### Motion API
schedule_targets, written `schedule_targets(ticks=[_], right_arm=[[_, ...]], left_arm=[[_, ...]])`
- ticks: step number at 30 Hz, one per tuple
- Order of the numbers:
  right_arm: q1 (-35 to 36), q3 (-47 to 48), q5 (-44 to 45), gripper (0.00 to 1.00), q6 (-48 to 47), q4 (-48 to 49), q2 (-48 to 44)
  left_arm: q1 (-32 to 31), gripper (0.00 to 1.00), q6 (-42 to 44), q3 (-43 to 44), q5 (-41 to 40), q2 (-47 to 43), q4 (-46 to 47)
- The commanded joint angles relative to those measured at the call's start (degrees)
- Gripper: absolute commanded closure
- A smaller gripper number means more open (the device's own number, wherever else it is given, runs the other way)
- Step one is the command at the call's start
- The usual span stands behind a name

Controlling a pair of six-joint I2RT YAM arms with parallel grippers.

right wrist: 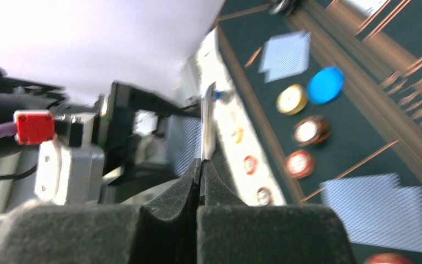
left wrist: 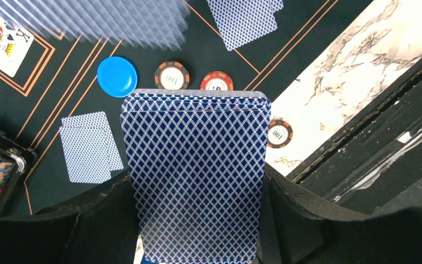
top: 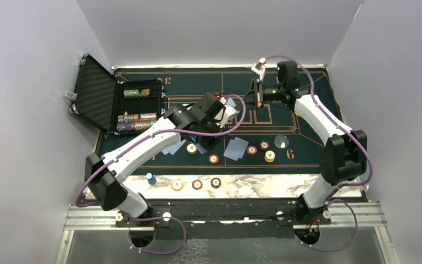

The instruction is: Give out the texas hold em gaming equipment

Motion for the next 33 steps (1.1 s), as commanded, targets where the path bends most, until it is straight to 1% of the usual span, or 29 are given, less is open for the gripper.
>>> schedule_targets(ticks=[1,2,4,5,6,7,10,13,16,19,22,24,28,32,33], right_arm=[[0.0,10.2,21.0,0.99,-19.1,-6.4,1.3],[0.2,10.4,26.5,0.99,-22.8,-3.6,1.7],[3.0,9.0,38.3,0.99,-32.4,3.2,2.8],[4.4,8.1,43.3,0.99,-36.2,7.3,4.0],[5.1,8.8,46.6,0.99,-40.8,9.4,6.0],[6.1,10.7,48.6,0.99,-43.8,9.6,8.3],[12.2,16.5,58.2,0.99,-60.1,9.1,15.8],[16.8,18.4,64.6,0.99,-70.1,10.6,21.1],[19.9,18.9,67.0,0.99,-74.0,9.2,24.2],[23.1,14.8,63.3,0.99,-74.8,9.5,23.3],[26.2,13.2,64.9,0.99,-75.4,7.9,26.1],[26.9,12.5,66.0,0.99,-75.8,8.8,27.8],[26.9,12.5,63.8,0.99,-77.2,10.0,29.2],[26.8,14.6,63.4,0.99,-78.3,11.0,31.4],[26.8,15.2,63.2,0.97,-78.1,11.0,31.8]], left_arm=[[-0.2,1.0,-3.9,1.2,-3.1,-4.0,-1.2],[-0.1,1.0,-4.9,1.8,-3.8,-4.2,-2.0],[0.1,1.0,-6.9,3.5,-4.6,-4.8,-3.8],[0.4,1.0,-7.9,4.5,-4.7,-5.0,-4.8],[0.7,1.0,-9.3,5.7,-4.9,-5.3,-5.9],[1.0,1.0,-10.2,6.7,-5.1,-5.6,-7.0],[1.7,1.0,-12.4,10.5,-6.4,-5.7,-10.8],[2.4,1.0,-13.6,12.9,-7.4,-5.8,-14.1],[3.6,1.0,-14.4,14.4,-7.8,-6.4,-16.2],[4.6,1.0,-14.8,15.7,-8.1,-6.9,-17.5],[5.5,1.0,-14.1,16.6,-8.2,-7.1,-17.9],[5.8,1.0,-13.5,17.4,-8.0,-6.9,-18.5],[6.3,1.0,-12.3,18.0,-7.9,-6.6,-19.1],[6.7,1.0,-11.9,18.3,-7.1,-6.5,-19.0],[6.7,1.0,-11.8,18.4,-7.0,-6.6,-19.0]])
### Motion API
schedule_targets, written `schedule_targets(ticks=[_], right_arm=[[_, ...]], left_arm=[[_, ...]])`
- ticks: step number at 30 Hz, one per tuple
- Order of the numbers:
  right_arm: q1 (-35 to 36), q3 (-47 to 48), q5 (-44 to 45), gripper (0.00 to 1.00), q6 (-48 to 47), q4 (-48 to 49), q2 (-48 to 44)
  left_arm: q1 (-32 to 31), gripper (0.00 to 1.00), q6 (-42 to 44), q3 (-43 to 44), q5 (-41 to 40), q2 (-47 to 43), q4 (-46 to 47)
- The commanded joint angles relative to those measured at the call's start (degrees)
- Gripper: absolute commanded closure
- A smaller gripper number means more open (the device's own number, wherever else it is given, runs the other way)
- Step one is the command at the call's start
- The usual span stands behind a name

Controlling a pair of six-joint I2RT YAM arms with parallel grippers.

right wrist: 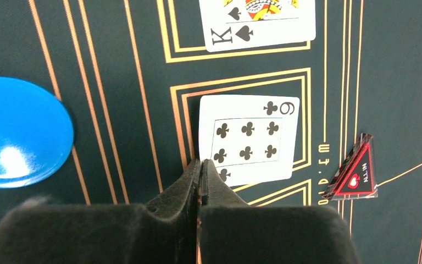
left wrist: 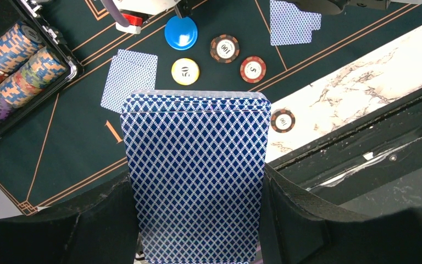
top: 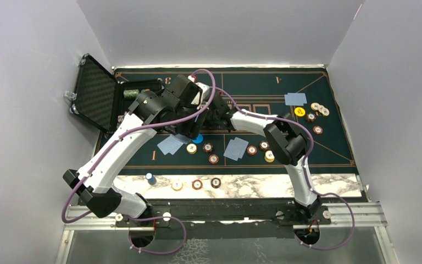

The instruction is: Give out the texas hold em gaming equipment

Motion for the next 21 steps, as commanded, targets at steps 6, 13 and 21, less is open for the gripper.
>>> schedule_targets(ticks=[6,13,21], right_arm=[[-0.3,1.0,1.0,0.58,4.5,1.0,-2.0],[-9.3,-4.6,2.3,0.31,39.0,-13.3,-22.7],[-26.7,-12.6,-43.8,0.25,67.3,-19.8,-36.4]], left_arm=[[0.5,1.0,1.8,2.1,0.2,-1.1,0.2],[0.4,1.0,4.1,-0.2,1.9,1.9,2.6],[-7.9,1.0,9.3,-3.5,-1.6,6.3,10.9]])
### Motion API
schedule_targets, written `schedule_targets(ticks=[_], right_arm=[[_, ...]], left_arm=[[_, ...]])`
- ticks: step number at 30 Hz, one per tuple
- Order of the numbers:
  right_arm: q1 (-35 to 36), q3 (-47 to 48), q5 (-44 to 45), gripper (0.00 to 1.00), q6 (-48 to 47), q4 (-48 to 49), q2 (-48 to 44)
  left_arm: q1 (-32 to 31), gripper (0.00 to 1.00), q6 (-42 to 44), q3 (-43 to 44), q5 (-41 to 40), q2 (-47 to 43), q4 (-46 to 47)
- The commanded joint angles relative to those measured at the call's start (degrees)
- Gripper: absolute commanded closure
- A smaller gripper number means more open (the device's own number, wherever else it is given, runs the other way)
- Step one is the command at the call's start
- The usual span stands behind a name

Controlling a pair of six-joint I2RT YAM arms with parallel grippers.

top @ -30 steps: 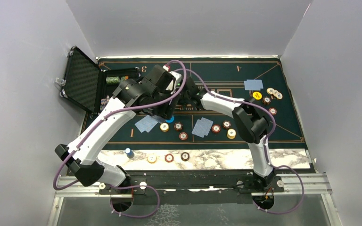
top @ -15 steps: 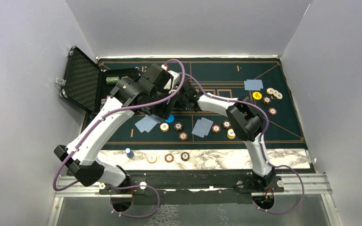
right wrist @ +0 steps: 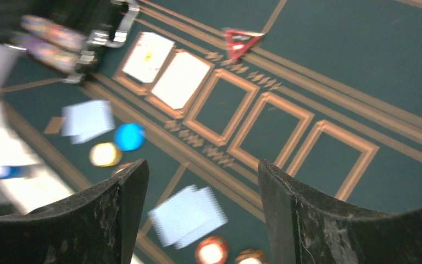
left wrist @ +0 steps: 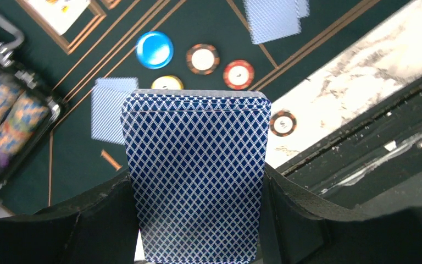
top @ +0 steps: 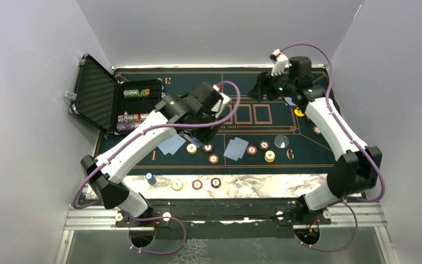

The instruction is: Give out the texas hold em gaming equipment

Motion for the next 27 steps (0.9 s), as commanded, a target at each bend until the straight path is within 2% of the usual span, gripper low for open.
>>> schedule_targets(ticks=[1,4,6,11,14,23,27], right_arm=[[-2.1,-6.8,-36.0,0.24,21.6,-2.6,-1.9],[-1.9,-13.1,-47.7,0.24,30.4,7.2,-1.9],[-1.9,-16.3,-50.3,0.23,34.6,14.1,-3.4],[1.1,-17.4,-52.8,0.24,38.7,18.3,-3.2],[2.0,-20.0,-53.8,0.24,44.5,25.6,-3.3],[8.5,-16.5,-51.7,0.24,41.3,21.8,1.5],[10.3,-14.4,-49.0,0.26,36.8,15.5,3.3]], left_arm=[[-4.7,1.0,5.7,-2.3,-1.9,1.8,7.7],[-5.6,1.0,10.1,-5.3,-1.0,1.1,11.9],[-5.6,1.0,11.8,-6.7,0.5,0.9,13.7],[-5.7,1.0,12.6,-8.2,2.9,1.2,15.0],[-5.9,1.0,12.5,-8.4,3.3,1.1,15.3],[-6.4,1.0,11.9,-8.7,3.6,0.1,15.5],[-6.5,1.0,11.7,-8.5,3.4,0.0,15.4]])
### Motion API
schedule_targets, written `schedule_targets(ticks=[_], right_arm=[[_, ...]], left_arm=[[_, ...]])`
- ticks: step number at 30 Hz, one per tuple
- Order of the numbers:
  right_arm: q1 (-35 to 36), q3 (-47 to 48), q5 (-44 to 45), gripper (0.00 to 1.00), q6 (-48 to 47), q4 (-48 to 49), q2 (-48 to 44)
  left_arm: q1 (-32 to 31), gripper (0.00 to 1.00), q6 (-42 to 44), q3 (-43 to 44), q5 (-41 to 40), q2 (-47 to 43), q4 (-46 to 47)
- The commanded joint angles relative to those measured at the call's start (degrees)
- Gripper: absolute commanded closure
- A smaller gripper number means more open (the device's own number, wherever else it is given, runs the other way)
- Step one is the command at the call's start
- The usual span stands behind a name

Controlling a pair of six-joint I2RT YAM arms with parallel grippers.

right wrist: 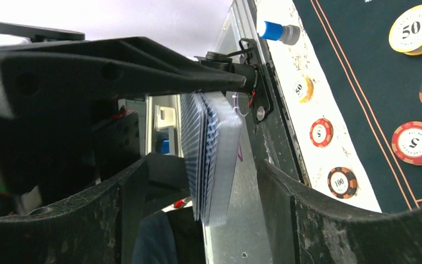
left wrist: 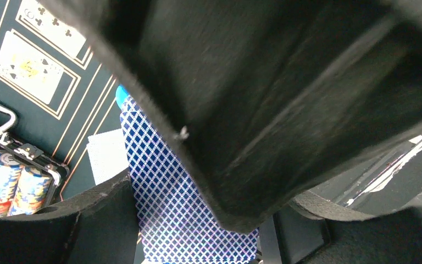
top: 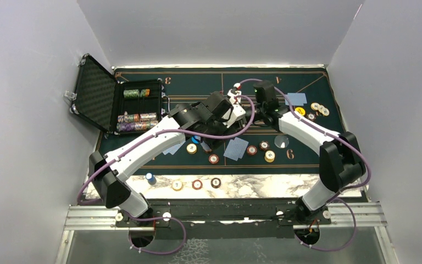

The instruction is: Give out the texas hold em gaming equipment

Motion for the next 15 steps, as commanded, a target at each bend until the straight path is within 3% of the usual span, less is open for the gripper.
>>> schedule_targets(ticks=[1,6,15], right_arm=[[1.6,3.5,2.5,0.27,-5.1,-6.2,1.6],[1.6,8.4,8.0,0.32,-15.2,-20.7,4.1],[0.8,11.2,12.7,0.4,-19.4,-27.8,4.3]], left_arm=[[-0.4,1.0,0.4,0.1,0.9,-2.4,1.9],[-0.4,1.0,0.2,-0.1,0.6,-2.9,1.9],[-0.5,1.0,-0.2,-0.7,0.1,-3.4,1.9]])
